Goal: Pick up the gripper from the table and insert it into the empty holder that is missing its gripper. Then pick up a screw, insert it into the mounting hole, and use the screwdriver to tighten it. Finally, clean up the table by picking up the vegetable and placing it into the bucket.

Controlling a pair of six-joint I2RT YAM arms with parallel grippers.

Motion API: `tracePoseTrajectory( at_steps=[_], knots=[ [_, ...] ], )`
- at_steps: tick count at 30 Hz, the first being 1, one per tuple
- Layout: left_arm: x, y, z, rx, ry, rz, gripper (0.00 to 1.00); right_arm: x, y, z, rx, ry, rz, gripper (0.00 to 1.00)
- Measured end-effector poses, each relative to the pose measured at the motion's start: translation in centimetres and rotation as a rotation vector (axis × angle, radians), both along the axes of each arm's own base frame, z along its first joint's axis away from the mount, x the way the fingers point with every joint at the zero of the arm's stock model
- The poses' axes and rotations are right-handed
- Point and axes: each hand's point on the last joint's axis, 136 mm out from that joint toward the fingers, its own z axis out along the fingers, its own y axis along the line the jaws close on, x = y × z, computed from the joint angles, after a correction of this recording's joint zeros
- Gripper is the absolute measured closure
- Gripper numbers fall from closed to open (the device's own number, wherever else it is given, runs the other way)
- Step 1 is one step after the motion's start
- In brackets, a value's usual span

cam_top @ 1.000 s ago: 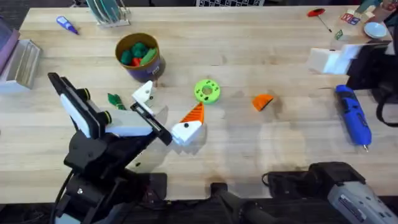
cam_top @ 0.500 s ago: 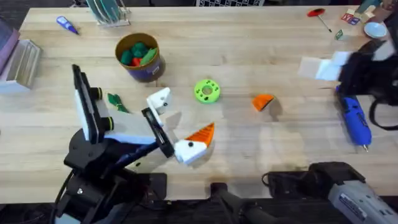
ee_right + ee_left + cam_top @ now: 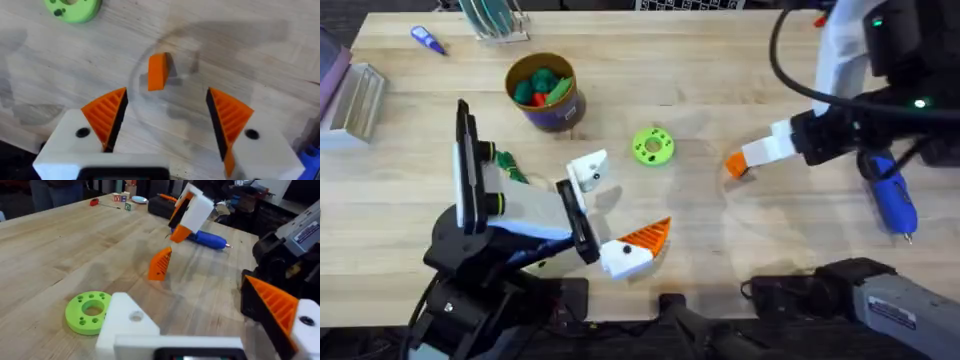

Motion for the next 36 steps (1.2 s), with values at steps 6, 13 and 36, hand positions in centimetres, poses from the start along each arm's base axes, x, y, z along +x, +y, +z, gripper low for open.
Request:
tracePoseTrajectory(
  at_steps=[6,13,36],
  knots=[
    [0.0,0.0,0.0,0.000,0.000,-0.002,0.015,-0.2,0.5,-2.1,-0.021,0.097,0.074,0.114],
    [0.0,0.0,0.0,0.000,0.001,-0.002,0.015,-0.1,1.4,-4.3,-0.036,0.178,0.149,0.236],
    [0.0,0.0,0.0,0.000,0.000,-0.002,0.016,0.5,1.5,-4.0,-0.045,0.217,0.166,0.987]
  ],
)
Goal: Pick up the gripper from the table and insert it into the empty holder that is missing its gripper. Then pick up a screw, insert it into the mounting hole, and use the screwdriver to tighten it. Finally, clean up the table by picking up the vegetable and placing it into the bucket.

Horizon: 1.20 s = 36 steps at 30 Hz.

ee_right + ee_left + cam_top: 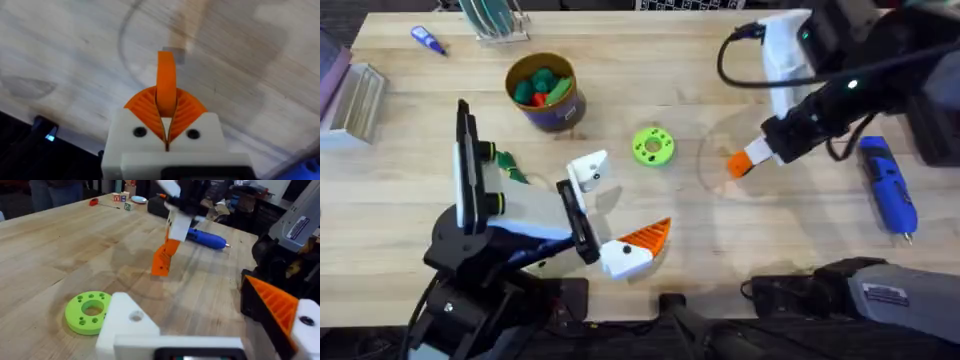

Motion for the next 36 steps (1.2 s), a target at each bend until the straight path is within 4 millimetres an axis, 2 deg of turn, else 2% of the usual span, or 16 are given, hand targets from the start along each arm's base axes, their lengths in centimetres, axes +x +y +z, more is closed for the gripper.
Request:
tracePoseTrajectory(
  at_steps=[2,6,11,13,15,17,21,23,30,36],
  knots=[
    [0.0,0.0,0.0,0.000,0.000,0.000,0.015,0.0,0.0,1.6,0.004,-0.018,0.000,0.988],
    [0.0,0.0,0.0,0.000,0.000,0.000,0.015,0.4,0.1,6.2,0.087,-0.162,-0.033,0.988],
    [0.0,0.0,0.0,0.000,0.000,0.000,0.015,0.9,0.3,11.7,0.379,-0.359,-0.125,0.989],
    [0.0,0.0,0.0,0.000,0.000,0.000,0.015,1.0,0.6,12.8,0.509,-0.409,-0.138,0.990],
    [0.0,0.0,0.0,0.000,0.000,0.000,0.015,0.8,1.4,12.7,0.648,-0.405,-0.141,0.990],
    [0.0,0.0,0.0,0.000,0.000,0.000,0.015,0.5,2.7,11.8,0.789,-0.360,-0.136,0.990],
    [0.0,0.0,0.0,0.000,0.000,0.000,0.015,-0.5,5.1,8.6,1.013,-0.153,-0.163,0.990],
    [0.0,0.0,0.0,0.000,0.000,0.000,0.015,-1.3,6.3,7.6,1.087,-0.028,-0.177,0.990],
    [0.0,0.0,0.0,0.000,0.000,0.000,0.015,-2.5,10.2,7.0,1.229,0.245,-0.118,0.990],
    [0.0,0.0,0.0,0.000,0.000,0.000,0.015,-3.2,12.8,6.0,1.247,0.395,-0.074,0.990]
  ],
)
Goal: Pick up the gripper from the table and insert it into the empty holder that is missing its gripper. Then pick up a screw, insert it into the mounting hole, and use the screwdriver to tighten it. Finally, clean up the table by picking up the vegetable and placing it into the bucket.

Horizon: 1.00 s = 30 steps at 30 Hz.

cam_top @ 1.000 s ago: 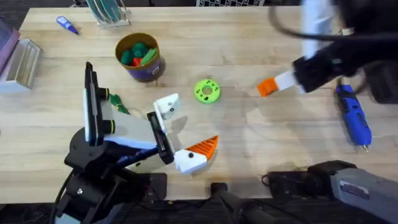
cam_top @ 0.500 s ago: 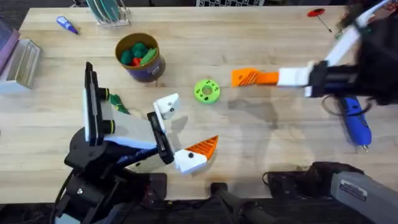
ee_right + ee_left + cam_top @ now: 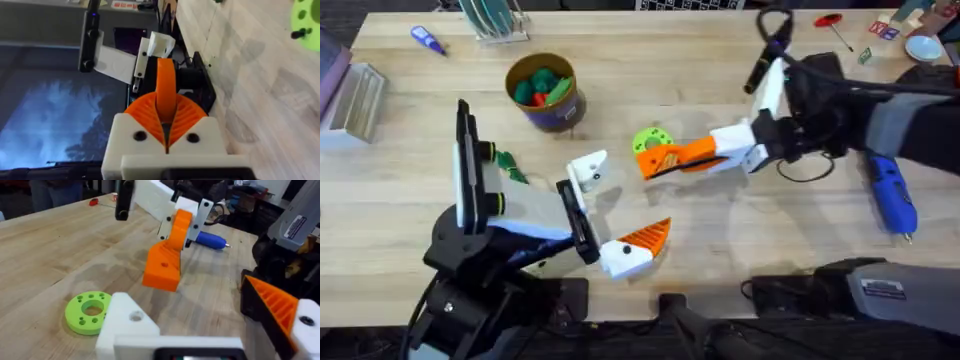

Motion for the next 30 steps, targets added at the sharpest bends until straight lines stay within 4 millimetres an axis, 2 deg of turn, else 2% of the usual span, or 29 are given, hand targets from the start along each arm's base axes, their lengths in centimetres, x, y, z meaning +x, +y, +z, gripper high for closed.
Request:
tracePoseTrajectory(
  at_steps=[8,18,30],
  knots=[
    [0.0,0.0,0.0,0.000,0.000,0.000,0.015,0.2,2.4,0.0,0.019,0.013,0.077,0.990],
    [0.0,0.0,0.0,0.000,0.000,0.000,0.015,0.4,3.2,-0.2,-0.028,0.112,0.068,0.990],
    [0.0,0.0,0.0,0.000,0.000,0.000,0.015,-0.2,5.5,0.5,-0.031,0.104,0.121,0.991]
  ],
)
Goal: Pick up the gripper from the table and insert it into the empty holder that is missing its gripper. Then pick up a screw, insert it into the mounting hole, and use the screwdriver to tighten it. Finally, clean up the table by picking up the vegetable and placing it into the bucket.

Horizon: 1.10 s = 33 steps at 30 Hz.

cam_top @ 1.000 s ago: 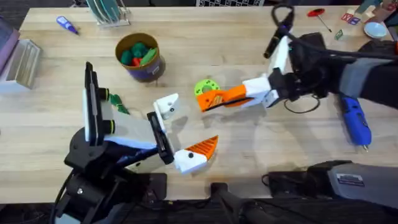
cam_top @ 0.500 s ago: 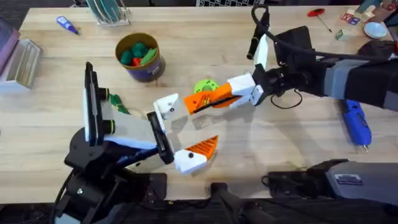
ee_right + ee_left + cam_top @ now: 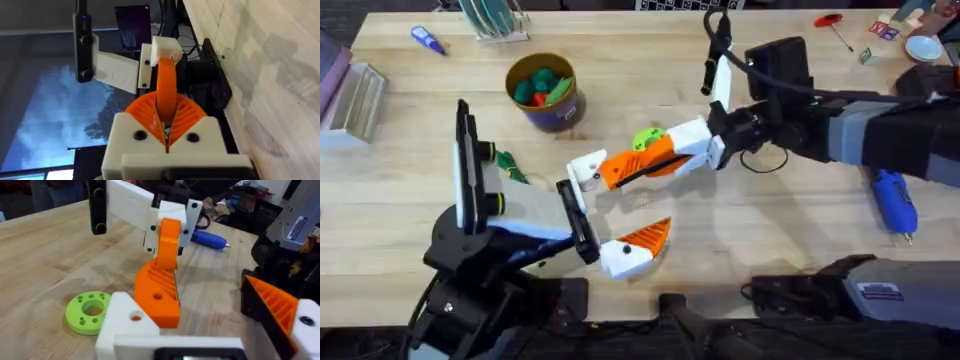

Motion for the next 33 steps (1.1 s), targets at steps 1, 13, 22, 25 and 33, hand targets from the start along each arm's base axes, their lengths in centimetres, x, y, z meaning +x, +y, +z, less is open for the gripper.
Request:
tracePoseTrajectory(
  at_steps=[1,13,22,25,33],
  knots=[
    [0.0,0.0,0.0,0.000,0.000,0.000,0.015,0.0,0.1,0.0,-0.001,0.005,0.003,0.991],
    [0.3,0.1,0.0,-0.003,0.012,0.018,0.015,0.5,1.4,-0.9,-0.001,0.046,0.023,0.992],
    [0.1,0.1,-0.1,-0.011,0.037,0.007,0.015,0.5,3.3,-1.6,-0.033,0.081,0.021,0.993],
    [0.3,0.1,-0.2,-0.012,0.045,0.021,0.015,0.8,3.6,-1.5,-0.039,0.075,0.006,0.993],
    [1.4,0.7,-0.2,-0.011,0.043,0.084,0.015,1.5,4.8,-1.5,-0.057,0.049,-0.048,0.993]
  ],
)
